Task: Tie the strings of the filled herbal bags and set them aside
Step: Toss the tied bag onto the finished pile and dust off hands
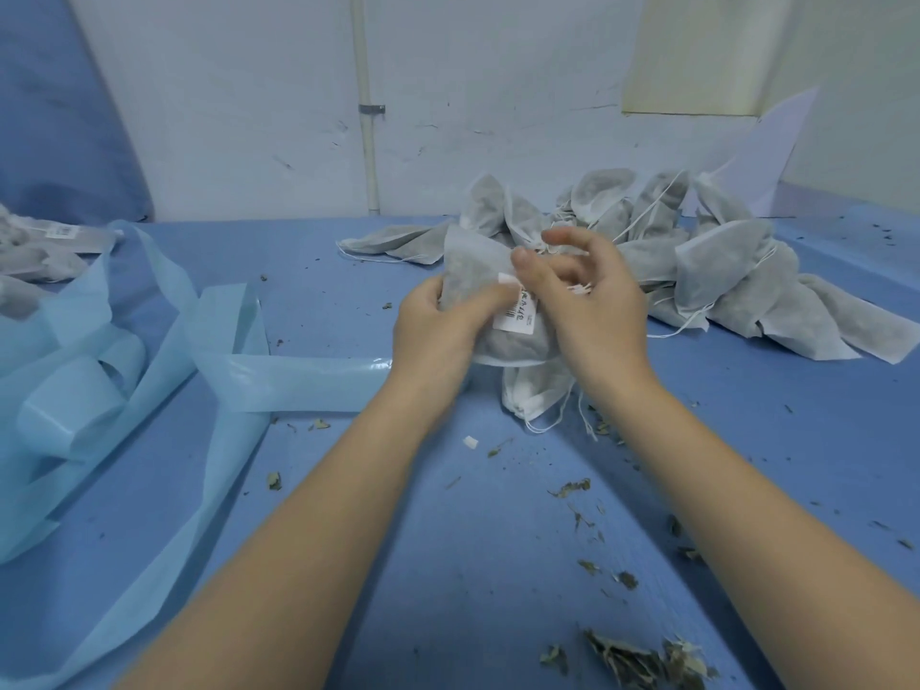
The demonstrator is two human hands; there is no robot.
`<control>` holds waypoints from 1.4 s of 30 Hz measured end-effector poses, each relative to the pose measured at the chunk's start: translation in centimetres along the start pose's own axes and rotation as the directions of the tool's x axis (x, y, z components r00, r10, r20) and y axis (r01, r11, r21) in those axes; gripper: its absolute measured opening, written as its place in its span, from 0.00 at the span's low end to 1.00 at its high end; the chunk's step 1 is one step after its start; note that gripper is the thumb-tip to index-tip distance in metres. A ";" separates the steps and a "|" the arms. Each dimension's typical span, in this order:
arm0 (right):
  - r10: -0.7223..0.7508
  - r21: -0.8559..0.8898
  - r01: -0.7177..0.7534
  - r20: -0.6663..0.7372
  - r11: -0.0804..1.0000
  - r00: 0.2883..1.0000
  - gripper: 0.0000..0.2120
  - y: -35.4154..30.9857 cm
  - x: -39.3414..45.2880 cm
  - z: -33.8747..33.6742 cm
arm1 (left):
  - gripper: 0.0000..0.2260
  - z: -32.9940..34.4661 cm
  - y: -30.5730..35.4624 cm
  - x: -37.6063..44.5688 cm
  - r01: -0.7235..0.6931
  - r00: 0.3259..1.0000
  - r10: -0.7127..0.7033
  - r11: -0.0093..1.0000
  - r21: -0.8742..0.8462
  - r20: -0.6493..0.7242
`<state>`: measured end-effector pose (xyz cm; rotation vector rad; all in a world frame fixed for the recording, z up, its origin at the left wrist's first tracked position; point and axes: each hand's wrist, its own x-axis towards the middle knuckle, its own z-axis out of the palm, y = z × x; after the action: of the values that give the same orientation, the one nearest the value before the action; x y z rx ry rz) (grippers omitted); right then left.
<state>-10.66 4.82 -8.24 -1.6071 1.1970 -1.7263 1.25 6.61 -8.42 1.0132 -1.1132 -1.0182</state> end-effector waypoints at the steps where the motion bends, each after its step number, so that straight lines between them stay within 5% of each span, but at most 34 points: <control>1: 0.003 0.060 -0.005 0.041 0.998 0.999 0.17 -0.1 -0.1 -0.1 | 0.16 0.0 0.2 0.0 0.009 0.998 -0.010 1.000 -0.023 -0.061; 5: 0.049 0.133 -0.070 0.150 0.989 0.988 0.31 -0.3 -0.7 0.3 | 0.07 -0.7 0.6 0.4 0.024 0.941 -0.047 0.997 -0.072 -0.336; 12: 0.292 0.326 -0.353 0.220 0.877 0.931 0.20 -0.8 -2.2 3.9 | 0.09 -2.9 1.3 -0.7 0.052 0.876 -0.121 0.986 -0.158 -0.467; 16: 0.350 0.423 -0.291 -0.068 0.858 0.934 0.17 -3.4 -1.3 7.6 | 0.11 -3.8 2.0 -1.4 0.063 0.899 -0.183 0.954 -0.294 -0.399; 18: 0.228 0.438 -0.257 0.119 0.861 0.967 0.13 -5.7 -1.1 10.5 | 0.14 -3.8 1.8 -1.7 0.086 0.901 -0.178 0.967 -0.239 -0.396; 20: 0.122 0.255 -0.292 0.525 0.922 0.843 0.25 -7.9 -1.5 12.8 | 0.16 -4.0 1.8 -1.7 0.090 0.894 -0.151 0.983 -0.161 -0.422; 22: 0.110 0.166 -0.289 0.665 0.943 0.738 0.31 -8.6 -1.6 13.4 | 0.18 -4.5 2.1 -1.6 0.078 0.890 -0.133 0.987 -0.142 -0.435; 27: 0.159 0.149 -0.303 0.596 0.941 0.787 0.22 -7.2 -1.5 10.9 | 0.14 -3.9 1.8 -1.4 0.109 0.921 -0.052 0.986 0.128 -0.386; 32: 0.187 0.196 -0.282 0.397 0.939 0.898 0.08 -5.1 -1.0 6.2 | 0.12 -0.5 1.3 -2.3 0.067 0.984 0.023 0.871 0.486 -0.176; 38: 0.248 0.106 -0.284 0.267 0.953 0.931 0.08 -2.2 -0.8 0.9 | 0.06 3.6 -0.6 -2.0 -0.051 0.998 -0.003 0.574 0.818 0.064; 42: 0.232 -0.051 -0.226 0.227 0.973 0.946 0.11 -0.5 -0.9 -1.0 | 0.12 4.4 -1.8 -1.7 -0.024 1.000 -0.001 0.465 0.885 0.028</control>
<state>-11.41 6.05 -8.21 -1.5646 1.2377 -1.3443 -3.52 7.37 -9.88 1.8243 -1.7353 -0.3447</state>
